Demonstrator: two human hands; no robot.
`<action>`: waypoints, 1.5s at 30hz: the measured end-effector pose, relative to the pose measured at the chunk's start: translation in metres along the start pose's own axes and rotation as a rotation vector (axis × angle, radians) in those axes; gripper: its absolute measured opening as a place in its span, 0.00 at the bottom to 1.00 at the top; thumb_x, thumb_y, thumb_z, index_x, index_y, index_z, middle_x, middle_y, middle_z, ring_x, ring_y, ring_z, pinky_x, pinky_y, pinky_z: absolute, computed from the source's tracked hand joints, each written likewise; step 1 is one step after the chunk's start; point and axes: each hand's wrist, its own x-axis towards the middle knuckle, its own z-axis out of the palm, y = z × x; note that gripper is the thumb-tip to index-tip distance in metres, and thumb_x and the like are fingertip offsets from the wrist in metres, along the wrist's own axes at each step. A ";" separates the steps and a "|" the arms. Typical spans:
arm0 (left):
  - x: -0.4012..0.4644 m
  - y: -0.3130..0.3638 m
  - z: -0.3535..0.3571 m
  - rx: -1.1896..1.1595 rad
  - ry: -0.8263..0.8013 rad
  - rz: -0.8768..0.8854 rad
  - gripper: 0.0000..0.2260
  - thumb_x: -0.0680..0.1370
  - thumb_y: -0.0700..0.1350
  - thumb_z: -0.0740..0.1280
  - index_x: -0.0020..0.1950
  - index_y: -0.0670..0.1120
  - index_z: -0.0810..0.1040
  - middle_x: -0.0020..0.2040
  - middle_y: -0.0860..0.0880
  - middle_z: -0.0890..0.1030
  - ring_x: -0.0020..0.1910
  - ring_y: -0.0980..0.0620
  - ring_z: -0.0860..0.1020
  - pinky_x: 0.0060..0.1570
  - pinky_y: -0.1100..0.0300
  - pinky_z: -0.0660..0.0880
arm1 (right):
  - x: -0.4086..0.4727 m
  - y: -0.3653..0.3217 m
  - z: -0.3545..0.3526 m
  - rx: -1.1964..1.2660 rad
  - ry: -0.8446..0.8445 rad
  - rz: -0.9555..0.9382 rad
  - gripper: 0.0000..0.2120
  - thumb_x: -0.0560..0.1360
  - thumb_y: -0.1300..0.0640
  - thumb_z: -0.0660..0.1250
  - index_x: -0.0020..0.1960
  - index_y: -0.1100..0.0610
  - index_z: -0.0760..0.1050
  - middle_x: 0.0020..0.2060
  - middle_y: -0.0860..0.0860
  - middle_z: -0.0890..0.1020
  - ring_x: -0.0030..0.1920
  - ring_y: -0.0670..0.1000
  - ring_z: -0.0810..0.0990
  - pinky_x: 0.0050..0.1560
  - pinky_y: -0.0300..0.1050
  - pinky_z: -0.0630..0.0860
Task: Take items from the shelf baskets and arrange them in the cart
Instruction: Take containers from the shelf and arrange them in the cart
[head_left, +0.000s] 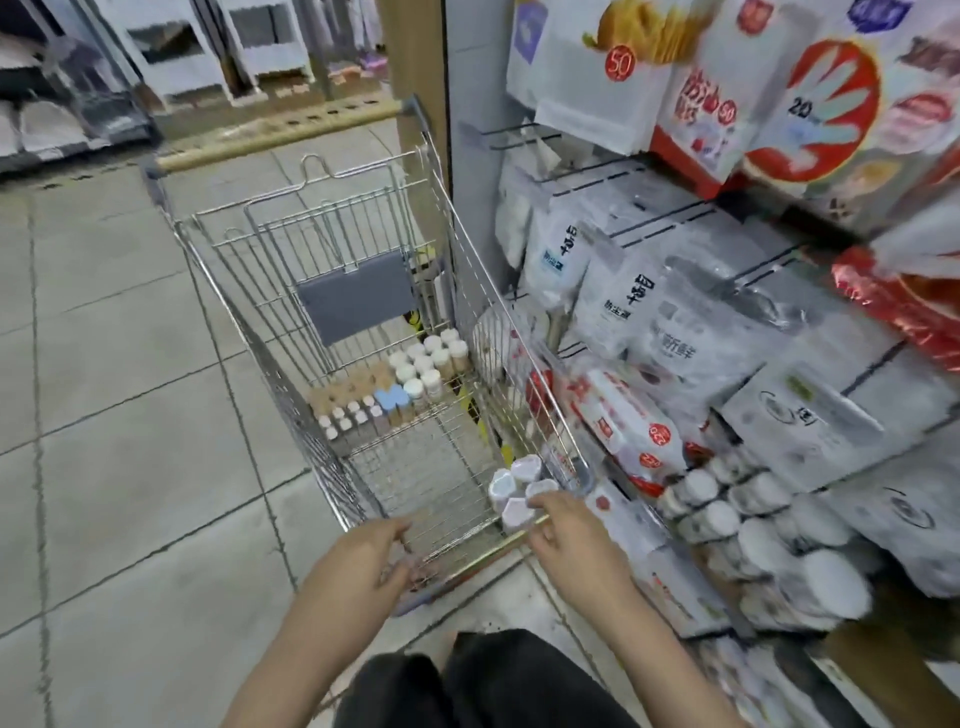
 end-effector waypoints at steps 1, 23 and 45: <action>0.010 -0.009 -0.002 0.000 -0.024 -0.003 0.19 0.81 0.51 0.60 0.72 0.54 0.67 0.68 0.58 0.72 0.61 0.62 0.71 0.58 0.68 0.66 | 0.009 -0.004 0.005 -0.004 -0.019 0.005 0.12 0.78 0.53 0.62 0.61 0.53 0.73 0.50 0.47 0.75 0.45 0.46 0.73 0.43 0.43 0.68; 0.303 -0.085 0.132 0.076 -0.712 0.147 0.14 0.80 0.52 0.62 0.63 0.49 0.72 0.52 0.50 0.79 0.44 0.55 0.77 0.45 0.64 0.73 | 0.197 0.086 0.117 -0.278 -0.256 0.527 0.20 0.77 0.60 0.61 0.69 0.57 0.63 0.65 0.57 0.68 0.60 0.58 0.72 0.53 0.50 0.74; 0.333 -0.084 0.251 -0.324 -0.549 -0.030 0.14 0.73 0.46 0.72 0.54 0.48 0.72 0.40 0.54 0.79 0.36 0.62 0.77 0.31 0.70 0.70 | 0.239 0.145 0.167 -0.572 -0.253 0.455 0.32 0.73 0.60 0.70 0.73 0.56 0.59 0.72 0.58 0.60 0.59 0.54 0.74 0.51 0.43 0.74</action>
